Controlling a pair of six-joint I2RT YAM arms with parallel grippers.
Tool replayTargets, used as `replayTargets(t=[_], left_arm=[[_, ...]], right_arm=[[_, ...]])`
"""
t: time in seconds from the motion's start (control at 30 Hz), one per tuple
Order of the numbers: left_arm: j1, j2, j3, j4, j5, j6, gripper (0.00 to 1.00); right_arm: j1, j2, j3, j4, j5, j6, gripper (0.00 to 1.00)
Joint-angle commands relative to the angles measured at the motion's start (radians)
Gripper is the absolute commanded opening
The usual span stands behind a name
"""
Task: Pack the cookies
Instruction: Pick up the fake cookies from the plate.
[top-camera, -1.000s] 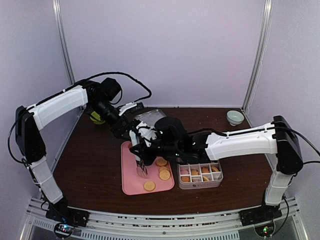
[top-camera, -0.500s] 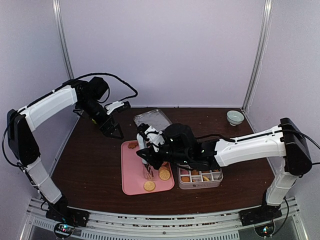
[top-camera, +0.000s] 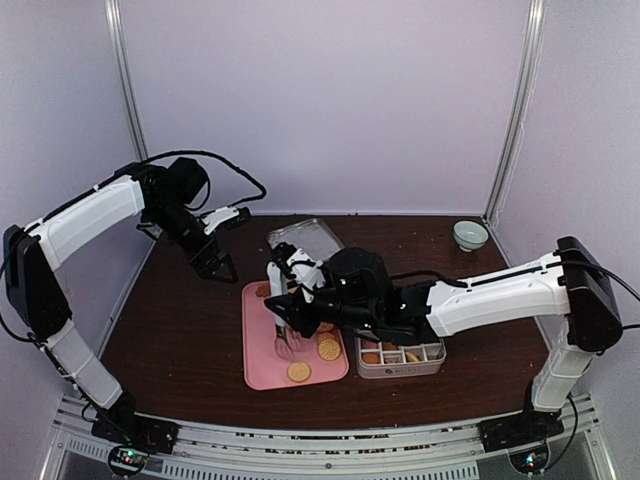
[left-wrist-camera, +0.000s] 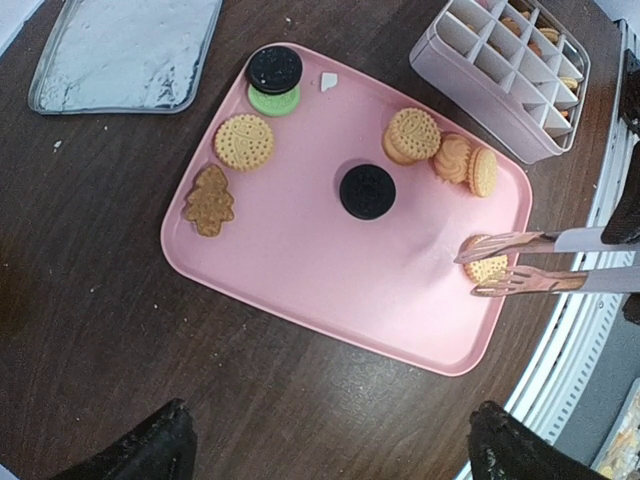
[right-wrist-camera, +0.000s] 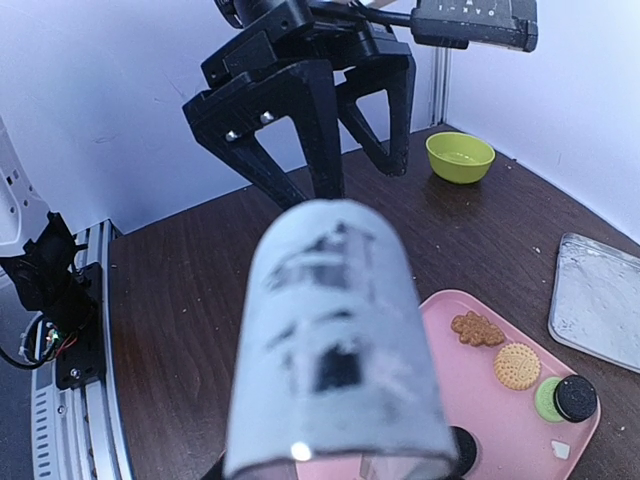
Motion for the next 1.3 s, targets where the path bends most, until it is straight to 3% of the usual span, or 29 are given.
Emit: replayTargets(t=[0.0,0.7,1.27], left_arm=[[0.011,-0.038,-0.018,-0.003,-0.008,0.023,0.98],[0.013,-0.035,0.001,-0.017,-0.003,0.034,0.98],[0.013,-0.035,0.01,-0.025,0.003,0.032,0.98]], right_arm=[[0.011,0.035,-0.002,0.075,0.017,0.0,0.35],[0.034,-0.029,-0.165,0.086,0.067,0.01,0.39],[0.028,-0.103,-0.186,0.077,0.052,0.034,0.39]])
